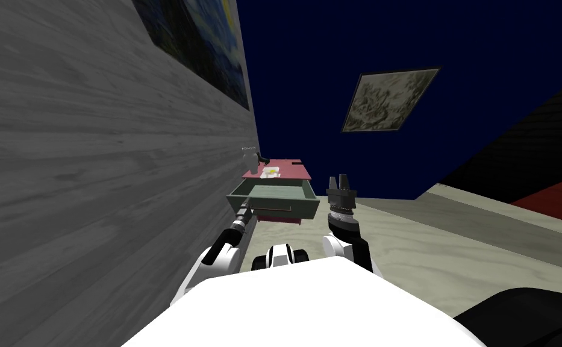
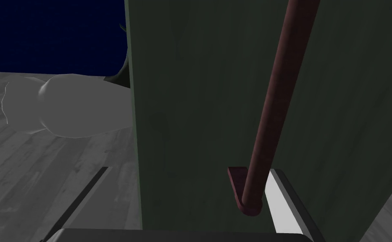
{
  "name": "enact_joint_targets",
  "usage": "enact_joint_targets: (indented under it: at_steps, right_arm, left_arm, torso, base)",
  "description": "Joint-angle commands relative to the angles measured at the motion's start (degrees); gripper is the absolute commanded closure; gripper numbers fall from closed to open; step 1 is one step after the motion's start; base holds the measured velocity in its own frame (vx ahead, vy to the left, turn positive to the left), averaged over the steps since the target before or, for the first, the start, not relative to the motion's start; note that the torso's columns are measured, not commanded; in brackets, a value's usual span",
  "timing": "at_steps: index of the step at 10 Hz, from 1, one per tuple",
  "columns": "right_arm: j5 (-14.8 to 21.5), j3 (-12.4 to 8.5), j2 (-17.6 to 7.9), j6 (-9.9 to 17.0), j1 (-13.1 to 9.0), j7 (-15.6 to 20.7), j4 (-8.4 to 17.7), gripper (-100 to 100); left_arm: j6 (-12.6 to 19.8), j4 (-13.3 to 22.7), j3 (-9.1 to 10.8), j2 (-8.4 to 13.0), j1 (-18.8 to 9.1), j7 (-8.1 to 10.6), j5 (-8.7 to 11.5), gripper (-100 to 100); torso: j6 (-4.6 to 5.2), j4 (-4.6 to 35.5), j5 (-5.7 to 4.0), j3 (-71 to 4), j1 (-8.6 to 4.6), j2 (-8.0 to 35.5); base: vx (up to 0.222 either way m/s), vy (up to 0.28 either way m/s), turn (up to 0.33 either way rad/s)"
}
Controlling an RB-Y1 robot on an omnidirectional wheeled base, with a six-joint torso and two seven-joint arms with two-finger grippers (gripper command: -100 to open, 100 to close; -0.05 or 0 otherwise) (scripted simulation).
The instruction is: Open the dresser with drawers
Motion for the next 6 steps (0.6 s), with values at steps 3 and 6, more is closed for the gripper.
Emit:
enact_joint_targets:
  at_steps: [3, 6]
  right_arm:
    - [0.00, 0.00, 0.00, 0.00, 0.00, 0.00, 0.00, 0]
    - [0.00, 0.00, 0.00, 0.00, 0.00, 0.00, 0.00, 0]
  left_arm:
    - [0.32, 0.15, -0.01, 0.07, 0.24, 0.02, 0.01, 0]
    - [0.42, 0.28, 0.00, 0.09, 0.33, 0.02, 0.01, 0]
  torso:
    - [0.04, -0.22, 0.10, -0.09, 0.07, -0.19]
    - [0.04, -0.31, 0.13, -0.16, 0.10, -0.32]
  base:
    - [0.000, 0.000, 0.000]
    - [0.000, 0.000, 0.000]
